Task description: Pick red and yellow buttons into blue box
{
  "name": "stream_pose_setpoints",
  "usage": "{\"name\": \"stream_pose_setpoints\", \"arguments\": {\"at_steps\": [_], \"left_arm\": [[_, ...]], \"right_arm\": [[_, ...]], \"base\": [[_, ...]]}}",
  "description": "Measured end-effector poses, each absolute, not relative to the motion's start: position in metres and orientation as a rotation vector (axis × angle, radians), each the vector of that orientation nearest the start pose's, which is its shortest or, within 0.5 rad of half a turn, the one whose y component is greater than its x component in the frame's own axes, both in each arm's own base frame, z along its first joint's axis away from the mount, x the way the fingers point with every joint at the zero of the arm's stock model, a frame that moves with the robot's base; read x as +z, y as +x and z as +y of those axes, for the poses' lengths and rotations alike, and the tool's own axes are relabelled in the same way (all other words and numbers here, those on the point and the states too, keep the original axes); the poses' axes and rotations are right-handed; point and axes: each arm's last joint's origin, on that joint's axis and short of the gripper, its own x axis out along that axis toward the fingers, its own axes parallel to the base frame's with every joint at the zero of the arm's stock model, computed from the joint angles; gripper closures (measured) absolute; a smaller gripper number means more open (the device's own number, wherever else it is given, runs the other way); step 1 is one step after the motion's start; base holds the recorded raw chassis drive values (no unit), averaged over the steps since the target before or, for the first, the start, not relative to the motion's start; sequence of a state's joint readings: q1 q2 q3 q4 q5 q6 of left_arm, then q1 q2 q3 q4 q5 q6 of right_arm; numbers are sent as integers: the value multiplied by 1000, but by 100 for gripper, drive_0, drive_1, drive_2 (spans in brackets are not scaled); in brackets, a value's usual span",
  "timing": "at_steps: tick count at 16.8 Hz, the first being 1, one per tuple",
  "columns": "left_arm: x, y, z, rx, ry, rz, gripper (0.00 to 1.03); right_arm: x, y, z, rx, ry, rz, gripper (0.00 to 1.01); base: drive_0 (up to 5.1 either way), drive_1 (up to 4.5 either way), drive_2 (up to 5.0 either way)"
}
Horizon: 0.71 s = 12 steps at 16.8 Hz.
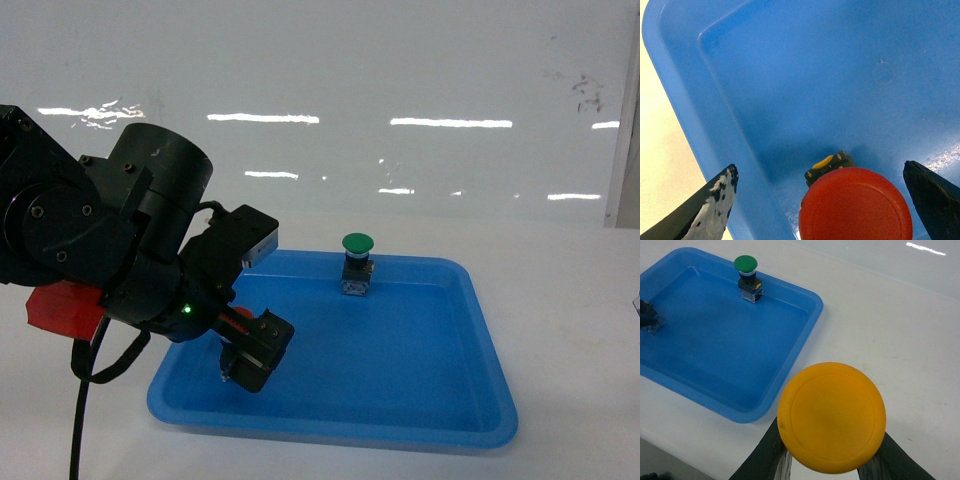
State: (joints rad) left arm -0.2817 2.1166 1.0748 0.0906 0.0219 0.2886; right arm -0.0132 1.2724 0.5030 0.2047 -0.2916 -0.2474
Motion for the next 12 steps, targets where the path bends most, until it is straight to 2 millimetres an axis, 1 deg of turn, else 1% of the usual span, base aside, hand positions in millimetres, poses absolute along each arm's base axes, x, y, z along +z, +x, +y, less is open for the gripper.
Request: {"name": "stream_pose_setpoints", "arguments": {"at_steps": [2, 4, 5, 7, 11, 12], "left_arm": [[69, 373, -109, -416, 388, 902, 5], [69, 373, -109, -416, 388, 902, 12], [69, 373, -109, -418, 392, 901, 11], [69, 373, -109, -418, 391, 901, 32], [69, 373, -109, -417, 392, 902, 69], [69, 373, -109, -417, 392, 902, 70]], "right_arm": [[177, 241, 5, 338, -153, 523, 75], [177, 241, 5, 338, -153, 523, 75], [177, 241, 5, 338, -153, 523, 75], [177, 241, 5, 338, -153, 523, 74], [177, 241, 5, 338, -153, 523, 75], [177, 241, 5, 338, -153, 523, 75]], "base": [[0, 0, 0], [0, 0, 0], [0, 0, 0], [0, 0, 0], [0, 0, 0], [0, 0, 0]]}}
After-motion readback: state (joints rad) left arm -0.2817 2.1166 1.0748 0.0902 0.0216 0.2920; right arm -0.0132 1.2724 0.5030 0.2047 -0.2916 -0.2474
